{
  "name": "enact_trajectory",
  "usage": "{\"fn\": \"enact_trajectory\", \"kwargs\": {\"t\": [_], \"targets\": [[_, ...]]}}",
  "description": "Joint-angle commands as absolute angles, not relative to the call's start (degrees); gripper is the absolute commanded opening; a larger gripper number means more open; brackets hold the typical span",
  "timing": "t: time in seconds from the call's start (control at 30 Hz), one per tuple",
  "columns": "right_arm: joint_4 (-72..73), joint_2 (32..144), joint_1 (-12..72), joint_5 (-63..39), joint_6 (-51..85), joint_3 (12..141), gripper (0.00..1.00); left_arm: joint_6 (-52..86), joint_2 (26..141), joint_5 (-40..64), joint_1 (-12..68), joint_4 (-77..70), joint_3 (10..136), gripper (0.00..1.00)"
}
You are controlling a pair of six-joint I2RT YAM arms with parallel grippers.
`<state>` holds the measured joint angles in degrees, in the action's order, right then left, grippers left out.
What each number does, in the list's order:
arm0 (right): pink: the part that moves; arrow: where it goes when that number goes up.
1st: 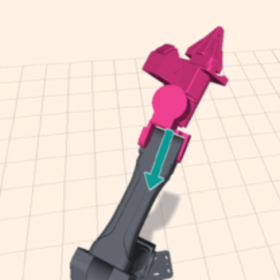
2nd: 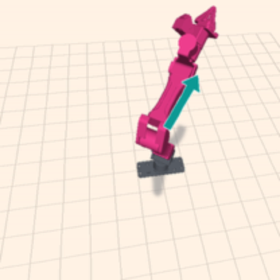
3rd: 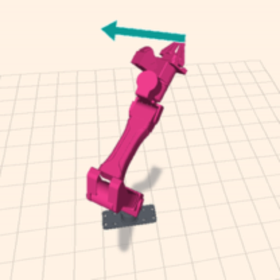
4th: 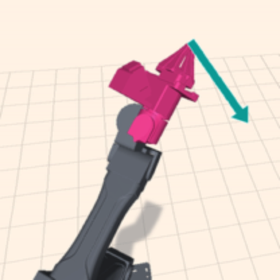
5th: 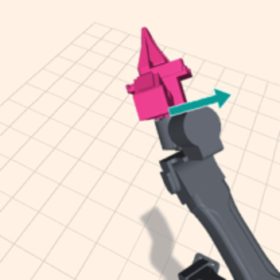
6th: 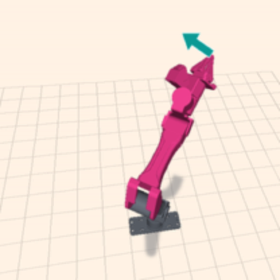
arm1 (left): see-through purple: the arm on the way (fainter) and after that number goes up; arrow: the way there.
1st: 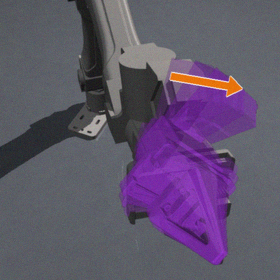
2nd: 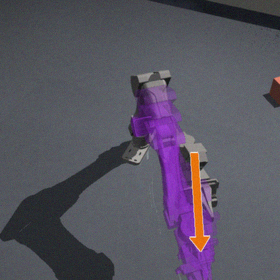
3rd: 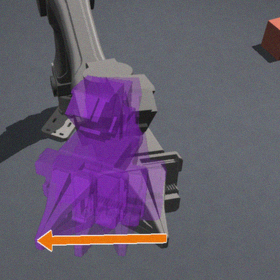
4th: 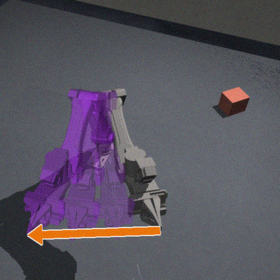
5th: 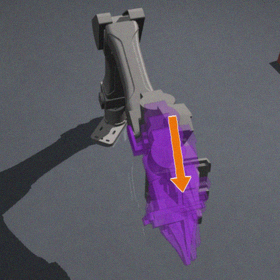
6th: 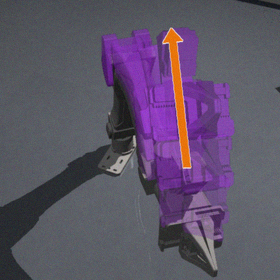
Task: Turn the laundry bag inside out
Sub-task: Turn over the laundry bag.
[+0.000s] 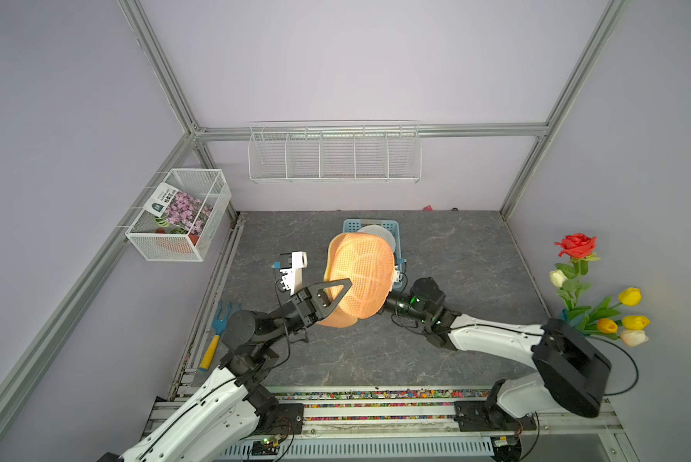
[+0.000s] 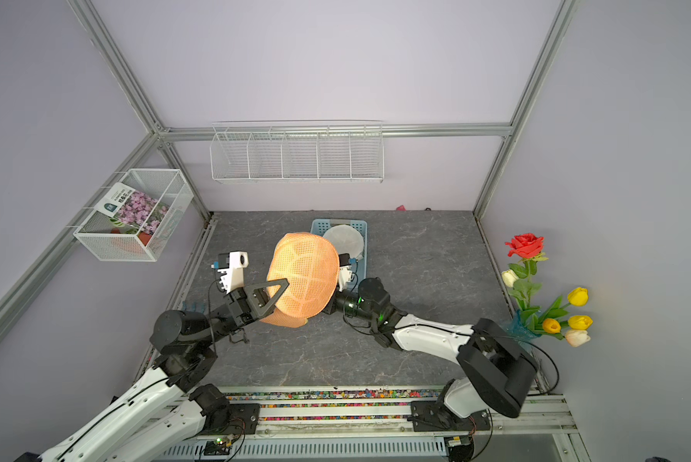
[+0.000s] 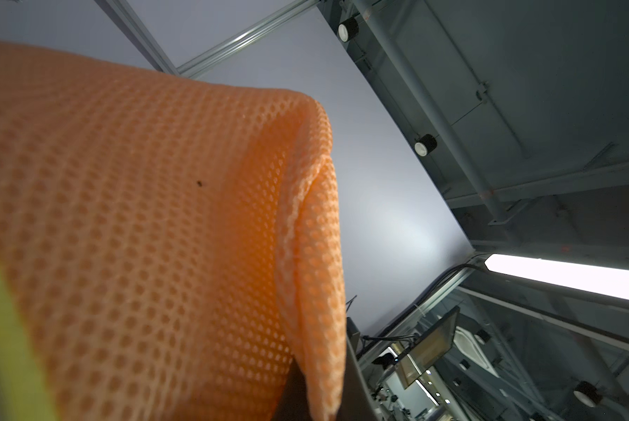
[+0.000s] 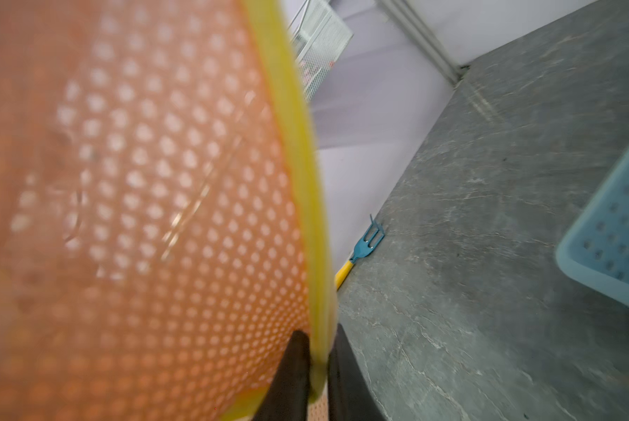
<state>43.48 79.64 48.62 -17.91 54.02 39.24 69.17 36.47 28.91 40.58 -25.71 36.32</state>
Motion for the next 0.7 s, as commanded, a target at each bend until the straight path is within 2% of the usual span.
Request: {"fn": "enact_trajectory", "kwargs": {"t": [0.0, 0.1, 0.2, 0.27, 0.33, 0.47, 0.5, 0.53, 0.6, 0.67], "targets": [[23.19, 70.46, 47.98, -6.81, 46.62, 38.12, 0.39, 57.57, 32.95, 26.73, 41.17, -5.11, 45.66, 0.0], [10.36, 60.23, 47.98, 0.99, 43.52, 39.04, 0.51, 56.37, 32.99, 26.03, 41.12, -0.54, 47.53, 0.0], [0.78, 49.89, 47.9, 9.26, 42.19, 39.4, 0.57, 56.24, 32.79, 25.14, 41.11, 1.46, 48.06, 0.0], [-1.0, 43.73, 47.9, 11.33, 39.56, 39.1, 0.59, 56.58, 32.78, 23.96, 41.04, 2.76, 48.25, 0.0], [-1.96, 38.71, 47.9, 11.2, 36.23, 39.05, 0.66, 57.09, 32.64, 22.2, 41.02, 3.15, 47.94, 0.0], [-3.77, 36.81, 47.94, 3.73, 32.26, 41.61, 0.68, 60.79, 32.26, 16.78, 41.04, 4.52, 46.4, 0.0], [-4.27, 37.38, 48.06, 2.53, 32.09, 42.27, 0.81, 62.02, 32.19, 15.79, 41.04, 3.57, 45.36, 0.0], [-5.47, 37.93, 48.31, 2.51, 31.85, 43.19, 0.86, 65.11, 32.06, 14.74, 41.02, 2.88, 44.38, 0.0], [-7.2, 38.63, 48.88, 4.08, 30.56, 43.91, 0.92, 67.43, 31.99, 13.47, 41.04, 0.77, 42.95, 0.0], [-4.32, 38.41, 49.83, 2.09, 27.99, 43.01, 0.93, 69.23, 32.42, 12.36, 41.04, 1.04, 43.14, 0.0]]}}
